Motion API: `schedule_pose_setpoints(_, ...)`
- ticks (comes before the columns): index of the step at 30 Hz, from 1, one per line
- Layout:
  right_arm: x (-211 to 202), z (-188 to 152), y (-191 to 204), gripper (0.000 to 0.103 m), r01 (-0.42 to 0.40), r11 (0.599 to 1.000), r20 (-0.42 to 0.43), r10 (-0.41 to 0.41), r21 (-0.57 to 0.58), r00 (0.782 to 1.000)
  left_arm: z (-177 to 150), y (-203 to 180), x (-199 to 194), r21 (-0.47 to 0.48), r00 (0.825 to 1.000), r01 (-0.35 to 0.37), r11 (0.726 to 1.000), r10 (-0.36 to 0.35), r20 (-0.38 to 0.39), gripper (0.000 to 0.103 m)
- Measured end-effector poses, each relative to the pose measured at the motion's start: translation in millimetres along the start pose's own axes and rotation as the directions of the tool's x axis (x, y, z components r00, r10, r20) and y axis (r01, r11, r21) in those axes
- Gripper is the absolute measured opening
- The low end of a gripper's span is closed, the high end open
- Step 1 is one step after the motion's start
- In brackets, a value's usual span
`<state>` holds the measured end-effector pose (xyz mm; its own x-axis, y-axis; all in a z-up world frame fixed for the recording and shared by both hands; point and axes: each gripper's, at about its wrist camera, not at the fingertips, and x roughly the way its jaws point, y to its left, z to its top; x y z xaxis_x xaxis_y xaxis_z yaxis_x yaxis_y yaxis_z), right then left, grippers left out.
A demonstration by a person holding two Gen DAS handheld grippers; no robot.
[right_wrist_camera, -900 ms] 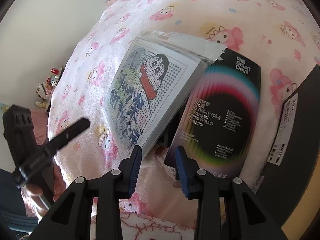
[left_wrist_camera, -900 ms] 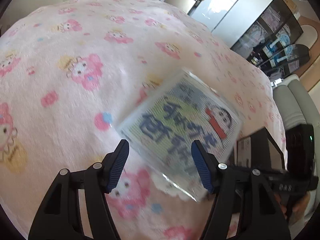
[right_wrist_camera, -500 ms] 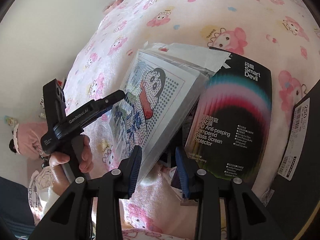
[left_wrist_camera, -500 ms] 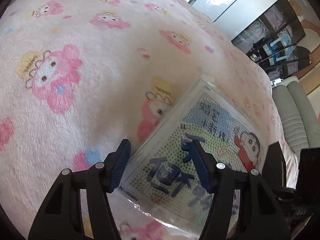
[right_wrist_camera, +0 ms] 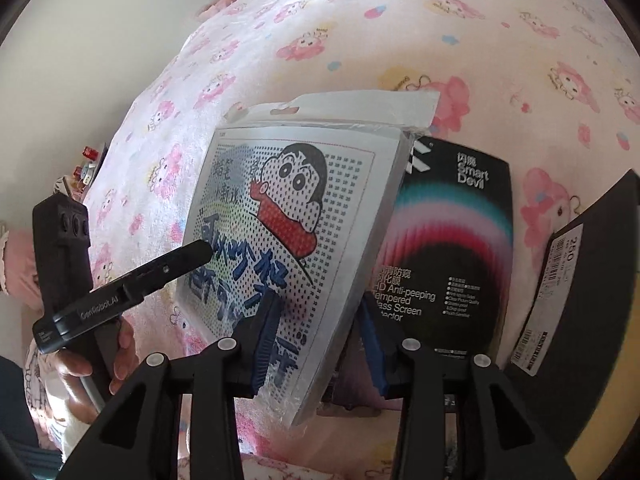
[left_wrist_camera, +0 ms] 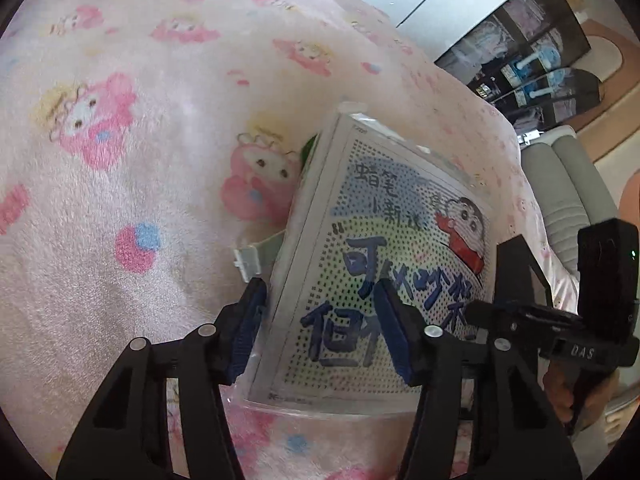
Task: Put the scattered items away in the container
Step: 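Carry the Shin-chan bead-art package in the left gripper over the black box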
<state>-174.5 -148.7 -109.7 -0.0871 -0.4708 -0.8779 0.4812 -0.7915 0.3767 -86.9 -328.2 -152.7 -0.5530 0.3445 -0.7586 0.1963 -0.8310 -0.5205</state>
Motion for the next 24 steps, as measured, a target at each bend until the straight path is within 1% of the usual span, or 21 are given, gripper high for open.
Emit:
schedule_pose_setpoints(2, -24.1, 2.5, -3.3, 0.037, -0.035, 0.999, 0.034, 0.034, 0.023, 0.999, 0.0, -19.5, -20.2, 0.022, 0.999, 0.03, 0.999, -0.031, 0.009, 0.048)
schedule_pose_setpoints(5, -73.1, 4.6, -6.5, 0.037, -0.096, 0.995, 0.101, 0.094, 0.021, 0.99, 1.0, -55.2, -53.4, 0.084, 0.996, 0.078, 0.993, -0.082, 0.043, 0.046)
schedule_pose_setpoints(6, -90.2, 4.0, -6.7, 0.037, -0.098, 0.995, 0.122, 0.096, 0.01, 0.988, 2.7, -72.2, -61.7, 0.111, 0.994, 0.091, 0.99, -0.098, 0.057, 0.045)
schedule_pose_setpoints(8, -135.4, -16.9, -28.2, 0.037, -0.076, 0.997, 0.173, 0.077, -0.012, 0.982, 3.4, -106.5, -76.0, 0.161, 0.989, 0.12, 0.98, -0.132, 0.068, 0.045)
schedule_pose_setpoints(11, -186.5, -40.1, -55.2, 0.037, -0.058, 0.998, 0.226, 0.056, -0.001, 0.973, 4.9, -161.0, -81.8, 0.228, 0.981, 0.165, 0.959, -0.184, 0.062, 0.045)
schedule_pose_setpoints(12, -198.9, -45.4, -63.5, 0.037, -0.055, 0.998, 0.237, 0.051, 0.011, 0.97, 4.0, -179.8, -79.1, 0.244, 0.978, 0.185, 0.952, -0.202, 0.048, 0.045)
schedule_pose_setpoints(13, -215.5, -64.5, -87.2, 0.038, -0.053, 0.998, 0.246, 0.045, 0.025, 0.968, 2.2, -198.2, -73.8, 0.258, 0.974, 0.209, 0.943, -0.224, 0.029, 0.045)
schedule_pose_setpoints(15, -230.8, -78.8, -115.8, 0.038, -0.045, 0.997, 0.256, 0.026, 0.07, 0.966, -6.4, -232.3, -59.6, 0.29, 0.967, 0.247, 0.925, -0.255, -0.012, 0.045)
schedule_pose_setpoints(16, -247.6, -90.5, -141.4, 0.038, -0.044, 0.995, 0.256, 0.019, 0.091, 0.966, -11.1, -248.0, -49.6, 0.302, 0.965, 0.259, 0.918, -0.261, -0.034, 0.045)
schedule_pose_setpoints(18, -263.2, -118.1, -178.9, 0.039, -0.028, 0.991, 0.249, -0.006, 0.133, 0.969, -26.0, -280.6, -28.1, 0.325, 0.962, 0.272, 0.906, -0.258, -0.086, 0.045)
schedule_pose_setpoints(21, -266.1, -149.1, -226.7, 0.041, 0.0, 0.983, 0.197, -0.037, 0.184, 0.98, -50.8, -316.1, 9.0, 0.346, 0.963, 0.261, 0.901, -0.218, -0.16, 0.045)
schedule_pose_setpoints(24, -250.4, -164.8, -264.0, 0.042, 0.013, 0.973, 0.162, -0.051, 0.23, 0.986, -68.5, -335.5, 46.2, 0.366, 0.968, 0.207, 0.907, -0.136, -0.209, 0.047)
